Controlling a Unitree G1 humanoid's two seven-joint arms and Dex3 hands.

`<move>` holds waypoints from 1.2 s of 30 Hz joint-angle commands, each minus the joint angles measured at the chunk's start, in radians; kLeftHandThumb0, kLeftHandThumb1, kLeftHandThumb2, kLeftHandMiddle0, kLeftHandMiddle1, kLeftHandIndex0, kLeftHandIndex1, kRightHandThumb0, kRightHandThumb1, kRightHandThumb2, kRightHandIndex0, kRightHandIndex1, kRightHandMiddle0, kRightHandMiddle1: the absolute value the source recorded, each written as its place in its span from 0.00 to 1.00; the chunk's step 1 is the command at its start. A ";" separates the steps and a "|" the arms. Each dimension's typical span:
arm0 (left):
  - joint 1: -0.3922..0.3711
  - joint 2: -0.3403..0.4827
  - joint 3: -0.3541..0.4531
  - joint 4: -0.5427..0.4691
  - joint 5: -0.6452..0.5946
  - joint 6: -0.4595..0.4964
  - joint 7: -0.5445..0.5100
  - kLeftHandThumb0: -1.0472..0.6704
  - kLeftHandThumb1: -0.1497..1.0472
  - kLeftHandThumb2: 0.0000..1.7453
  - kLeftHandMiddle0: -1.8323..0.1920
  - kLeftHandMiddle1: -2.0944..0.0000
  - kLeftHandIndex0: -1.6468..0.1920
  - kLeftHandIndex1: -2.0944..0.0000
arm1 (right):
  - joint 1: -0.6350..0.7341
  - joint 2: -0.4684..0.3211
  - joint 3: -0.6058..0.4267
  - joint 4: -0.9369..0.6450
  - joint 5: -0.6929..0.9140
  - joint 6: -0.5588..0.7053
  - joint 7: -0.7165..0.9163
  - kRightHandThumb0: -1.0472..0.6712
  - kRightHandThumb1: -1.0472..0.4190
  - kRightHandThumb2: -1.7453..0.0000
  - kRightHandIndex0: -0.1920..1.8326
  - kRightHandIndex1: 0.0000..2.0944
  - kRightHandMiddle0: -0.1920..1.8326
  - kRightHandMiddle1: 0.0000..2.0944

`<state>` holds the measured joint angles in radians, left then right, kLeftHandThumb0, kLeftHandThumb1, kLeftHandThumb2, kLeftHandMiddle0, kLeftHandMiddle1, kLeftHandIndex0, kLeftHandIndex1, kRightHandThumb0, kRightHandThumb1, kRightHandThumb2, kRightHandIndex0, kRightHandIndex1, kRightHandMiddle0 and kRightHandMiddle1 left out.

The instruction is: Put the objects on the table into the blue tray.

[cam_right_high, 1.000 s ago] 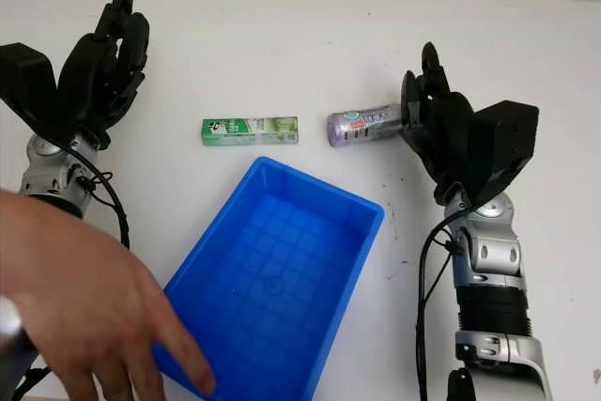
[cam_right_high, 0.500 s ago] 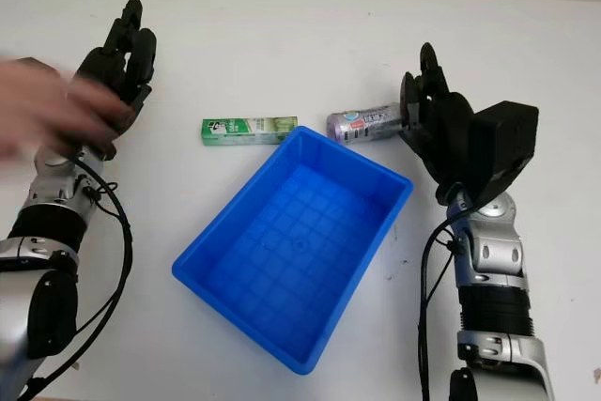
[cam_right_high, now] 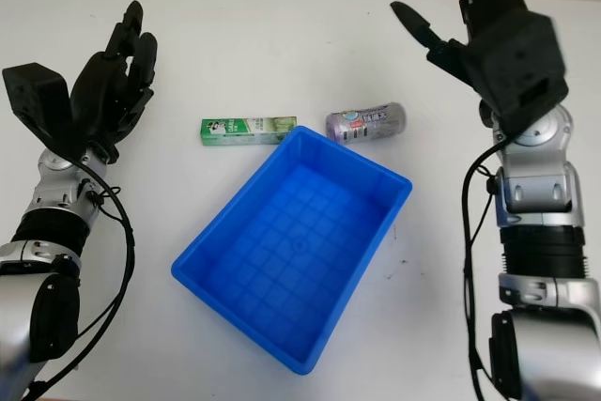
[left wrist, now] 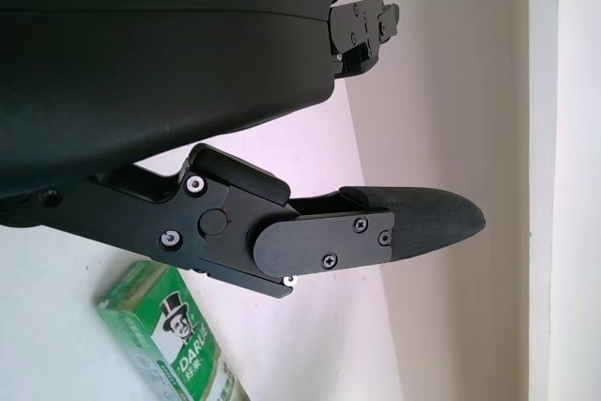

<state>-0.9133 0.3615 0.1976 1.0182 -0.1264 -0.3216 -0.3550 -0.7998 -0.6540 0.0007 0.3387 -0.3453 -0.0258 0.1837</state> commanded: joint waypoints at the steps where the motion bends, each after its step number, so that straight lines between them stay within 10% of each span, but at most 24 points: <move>1: -0.003 0.005 -0.003 -0.008 0.005 -0.003 0.000 0.15 1.00 0.30 0.98 0.97 0.98 0.98 | -0.047 -0.053 0.042 0.047 -0.055 -0.073 -0.002 0.20 0.11 0.97 0.02 0.47 0.14 0.04; 3: -0.002 0.004 -0.005 -0.011 0.008 -0.004 0.003 0.15 1.00 0.30 0.98 0.97 0.98 0.98 | -0.075 -0.084 0.090 0.094 -0.116 -0.128 0.014 0.22 0.15 0.97 0.07 0.24 0.16 0.05; 7: -0.004 0.005 -0.008 -0.012 0.015 -0.006 0.012 0.14 1.00 0.30 0.97 0.97 0.97 0.97 | -0.122 -0.127 0.169 0.162 -0.181 -0.205 0.115 0.23 0.14 0.96 0.10 0.11 0.15 0.04; 18: -0.014 0.006 -0.010 -0.006 0.019 -0.006 0.007 0.15 1.00 0.31 0.98 0.98 0.98 0.98 | -0.139 -0.132 0.237 0.206 -0.219 -0.216 0.305 0.27 0.15 0.97 0.13 0.06 0.16 0.03; 36: -0.016 0.005 -0.016 -0.003 0.035 -0.014 0.008 0.14 1.00 0.31 0.99 0.97 0.99 0.98 | -0.072 -0.078 0.333 0.389 -0.302 -0.376 0.107 0.36 0.11 0.96 0.31 0.12 0.30 0.07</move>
<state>-0.9135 0.3614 0.1889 1.0178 -0.0980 -0.3240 -0.3454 -0.8808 -0.7418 0.3233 0.7111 -0.6353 -0.3903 0.3096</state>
